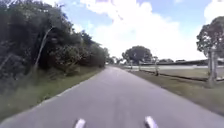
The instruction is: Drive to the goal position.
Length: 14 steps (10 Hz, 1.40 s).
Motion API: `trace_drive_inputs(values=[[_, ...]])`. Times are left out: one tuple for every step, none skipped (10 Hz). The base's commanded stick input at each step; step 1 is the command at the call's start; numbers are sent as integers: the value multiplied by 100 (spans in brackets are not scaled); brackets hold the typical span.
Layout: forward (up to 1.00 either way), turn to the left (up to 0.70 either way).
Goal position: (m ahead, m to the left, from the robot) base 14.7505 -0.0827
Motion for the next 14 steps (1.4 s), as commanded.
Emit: trace_drive_inputs(values=[[70, 0], [70, 0], [70, 0], [70, 0], [70, 0], [70, 0], [70, 0], [70, 0], [70, 0], [70, 0], [70, 0], [70, 0], [70, 0], [70, 0]])
